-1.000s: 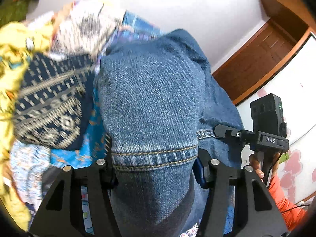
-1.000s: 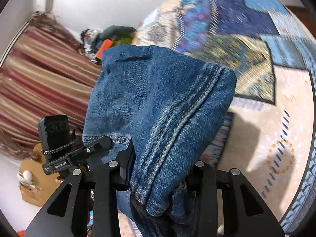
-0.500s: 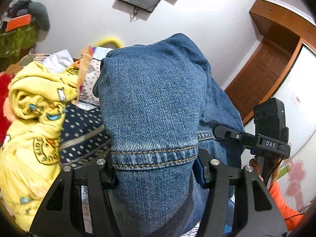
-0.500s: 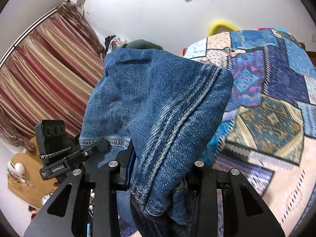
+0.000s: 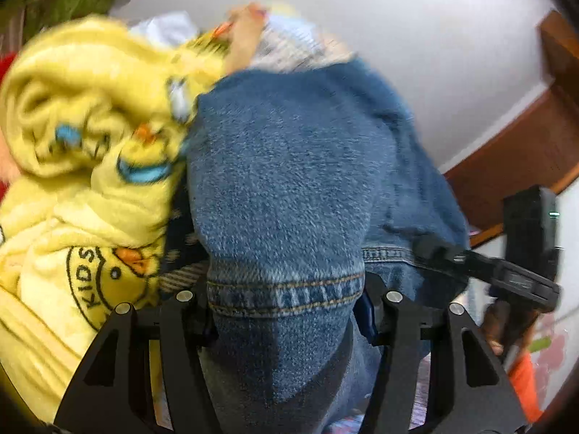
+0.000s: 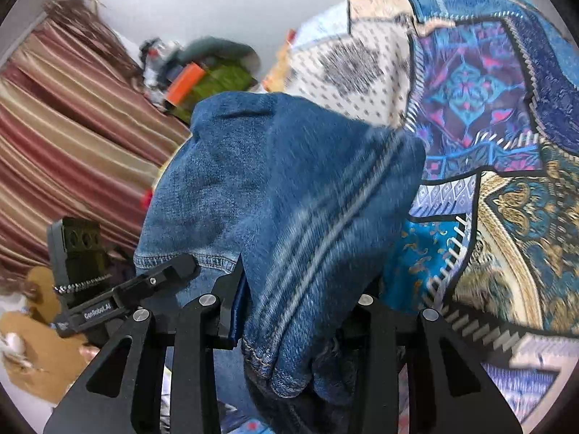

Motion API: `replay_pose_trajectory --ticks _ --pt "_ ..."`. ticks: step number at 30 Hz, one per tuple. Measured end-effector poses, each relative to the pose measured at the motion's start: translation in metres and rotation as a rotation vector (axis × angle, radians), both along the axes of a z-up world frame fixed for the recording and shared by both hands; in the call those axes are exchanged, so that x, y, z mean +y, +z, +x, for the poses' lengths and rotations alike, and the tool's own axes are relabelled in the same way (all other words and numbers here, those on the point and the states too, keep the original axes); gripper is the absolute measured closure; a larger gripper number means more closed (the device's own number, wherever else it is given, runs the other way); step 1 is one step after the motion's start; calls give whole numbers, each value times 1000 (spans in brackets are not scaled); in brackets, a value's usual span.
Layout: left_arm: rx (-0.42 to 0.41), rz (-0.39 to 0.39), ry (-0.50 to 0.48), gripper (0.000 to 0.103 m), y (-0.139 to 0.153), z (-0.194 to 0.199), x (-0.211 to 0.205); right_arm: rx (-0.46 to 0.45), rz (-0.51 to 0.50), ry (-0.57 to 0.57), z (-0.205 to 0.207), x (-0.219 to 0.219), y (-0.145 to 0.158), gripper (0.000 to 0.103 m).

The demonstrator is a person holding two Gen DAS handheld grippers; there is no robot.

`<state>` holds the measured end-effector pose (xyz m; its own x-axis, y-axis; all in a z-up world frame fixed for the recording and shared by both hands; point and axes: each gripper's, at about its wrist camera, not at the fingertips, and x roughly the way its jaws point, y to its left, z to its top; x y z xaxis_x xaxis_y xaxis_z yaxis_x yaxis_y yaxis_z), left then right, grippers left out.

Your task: Fold large clothes

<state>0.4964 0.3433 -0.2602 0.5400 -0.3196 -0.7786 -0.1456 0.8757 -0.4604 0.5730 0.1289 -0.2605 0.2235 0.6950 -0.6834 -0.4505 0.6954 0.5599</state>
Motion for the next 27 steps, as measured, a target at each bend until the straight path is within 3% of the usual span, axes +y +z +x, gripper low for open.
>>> replay_pose_trajectory --ticks 3,5,7,9,11,17,21,23,27 --pt "-3 -2 34 34 -22 3 11 -68 -85 -17 0 5 -9 67" --pt "0 -14 39 27 -24 -1 13 -116 -159 -31 -4 6 -8 64" --pt "14 30 43 24 -20 -9 8 -159 -217 -19 -10 7 -8 56" --pt "11 107 39 21 -12 -20 0 -175 -278 -9 -21 6 -8 34" --pt "-9 153 38 15 -4 -33 -4 -161 -328 16 -26 7 -18 20" --pt "22 273 -6 7 -6 -87 -17 -169 -416 82 -60 -3 -38 19" --pt "59 252 22 6 -14 -119 -18 -144 -428 82 -85 -20 -42 19" --pt "67 249 47 7 -10 -128 -18 -151 -440 80 -98 -28 -37 19" --pt "32 318 52 7 22 -146 -30 -188 -397 68 -123 -41 -8 19"
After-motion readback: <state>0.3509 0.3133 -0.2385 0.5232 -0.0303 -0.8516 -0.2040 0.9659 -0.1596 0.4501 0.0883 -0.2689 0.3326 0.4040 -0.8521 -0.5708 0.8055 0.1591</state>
